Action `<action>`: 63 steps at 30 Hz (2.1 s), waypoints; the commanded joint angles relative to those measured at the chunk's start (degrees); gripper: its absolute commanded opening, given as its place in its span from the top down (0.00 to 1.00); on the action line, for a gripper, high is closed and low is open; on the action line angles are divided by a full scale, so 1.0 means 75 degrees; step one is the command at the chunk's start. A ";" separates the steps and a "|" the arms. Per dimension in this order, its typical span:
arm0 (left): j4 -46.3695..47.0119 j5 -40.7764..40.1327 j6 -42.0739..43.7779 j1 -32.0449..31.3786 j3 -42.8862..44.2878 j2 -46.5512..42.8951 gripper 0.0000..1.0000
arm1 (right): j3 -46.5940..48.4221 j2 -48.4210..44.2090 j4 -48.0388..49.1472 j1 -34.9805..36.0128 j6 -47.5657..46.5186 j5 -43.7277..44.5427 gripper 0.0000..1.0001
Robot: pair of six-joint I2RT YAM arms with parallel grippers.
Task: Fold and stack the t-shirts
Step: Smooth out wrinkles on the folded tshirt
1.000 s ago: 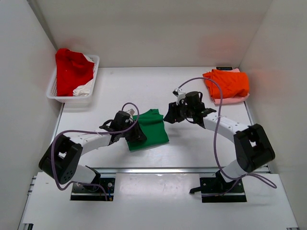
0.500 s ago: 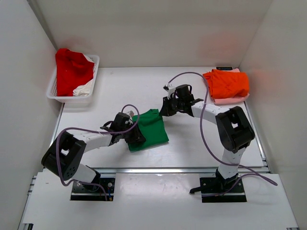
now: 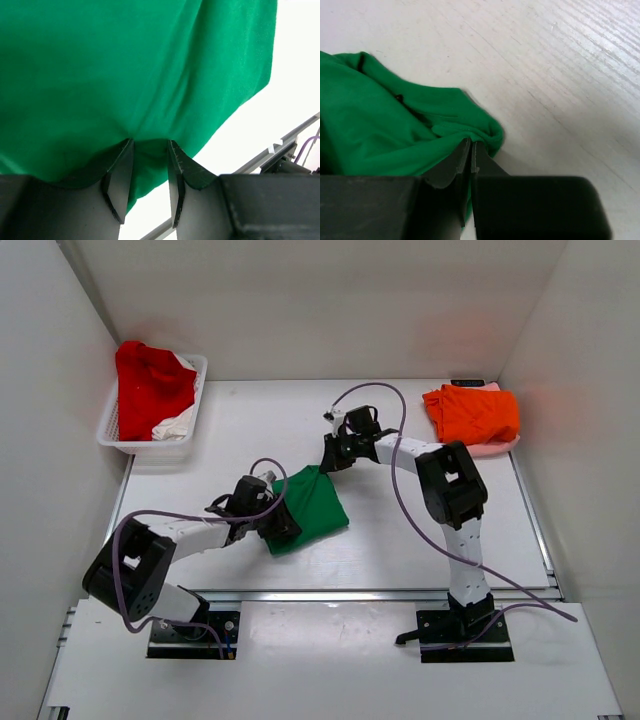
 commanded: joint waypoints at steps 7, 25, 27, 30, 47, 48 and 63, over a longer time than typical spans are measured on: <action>-0.1067 -0.0195 0.0427 0.0902 0.0492 -0.1146 0.54 | 0.0107 -0.0371 0.0121 -0.0044 -0.0546 0.0776 0.55; -0.2123 -0.0357 0.2232 0.2238 0.2933 0.0703 0.49 | -0.3282 -0.3655 0.1305 -0.0161 -0.0556 0.0930 0.34; -0.1936 -0.0510 0.2163 0.2344 0.2816 0.0820 0.48 | -0.3071 -0.3364 0.1387 -0.0290 -0.0663 0.0649 0.37; -0.1572 -0.0675 0.1964 0.2473 0.2733 0.0961 0.49 | -0.2649 -0.2849 0.1399 -0.0396 -0.0711 0.0495 0.41; -0.0483 -0.0874 0.1248 0.2672 0.3354 0.2062 0.51 | -0.0750 -0.0691 0.1318 -0.0631 -0.0219 -0.0103 0.53; -0.0412 -0.0863 0.1248 0.2626 0.3342 0.2075 0.51 | -0.0657 -0.0586 0.1271 -0.0630 -0.0265 -0.0149 0.56; 0.0233 -0.0676 0.0744 0.2649 0.3365 0.2192 0.55 | -0.0363 -0.0549 0.1165 -0.0595 -0.0136 -0.0361 1.00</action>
